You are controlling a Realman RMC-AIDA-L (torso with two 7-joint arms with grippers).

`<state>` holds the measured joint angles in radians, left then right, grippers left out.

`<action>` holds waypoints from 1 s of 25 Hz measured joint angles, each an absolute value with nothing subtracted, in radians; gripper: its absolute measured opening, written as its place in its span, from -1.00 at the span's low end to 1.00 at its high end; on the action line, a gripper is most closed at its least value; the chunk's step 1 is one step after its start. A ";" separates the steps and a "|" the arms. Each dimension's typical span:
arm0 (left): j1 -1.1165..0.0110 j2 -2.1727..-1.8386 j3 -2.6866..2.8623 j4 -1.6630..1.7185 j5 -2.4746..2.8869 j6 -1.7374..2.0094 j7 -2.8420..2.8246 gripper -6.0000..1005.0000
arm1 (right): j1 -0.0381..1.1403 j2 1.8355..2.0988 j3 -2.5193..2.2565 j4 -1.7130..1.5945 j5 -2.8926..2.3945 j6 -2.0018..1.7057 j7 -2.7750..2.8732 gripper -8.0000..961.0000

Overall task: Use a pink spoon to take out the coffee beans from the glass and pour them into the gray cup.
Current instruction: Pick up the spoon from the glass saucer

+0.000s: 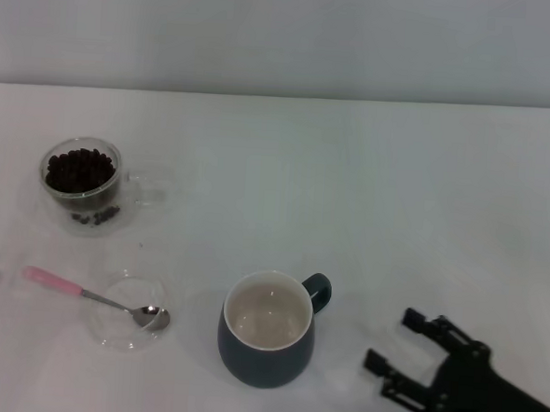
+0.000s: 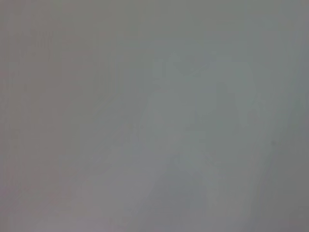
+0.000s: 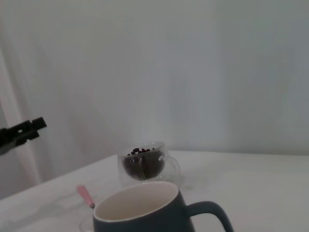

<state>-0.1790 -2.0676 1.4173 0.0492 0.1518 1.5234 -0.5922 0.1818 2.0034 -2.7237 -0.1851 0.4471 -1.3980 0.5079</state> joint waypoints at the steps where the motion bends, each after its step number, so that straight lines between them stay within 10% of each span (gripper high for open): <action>1: -0.179 -2.068 1.417 0.049 0.152 1.523 -0.592 0.77 | 0.181 2.003 -2.719 -0.161 0.447 -1.424 0.533 0.80; 25: -0.117 -2.030 1.560 -0.012 0.201 1.517 -1.126 0.77 | 0.193 2.006 -2.174 -0.132 0.462 -1.463 0.576 0.79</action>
<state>-0.1172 -2.0296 1.5596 -0.0115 0.2013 1.5167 -1.1260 0.1926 2.0064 -2.1741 -0.1322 0.4617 -1.4631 0.5762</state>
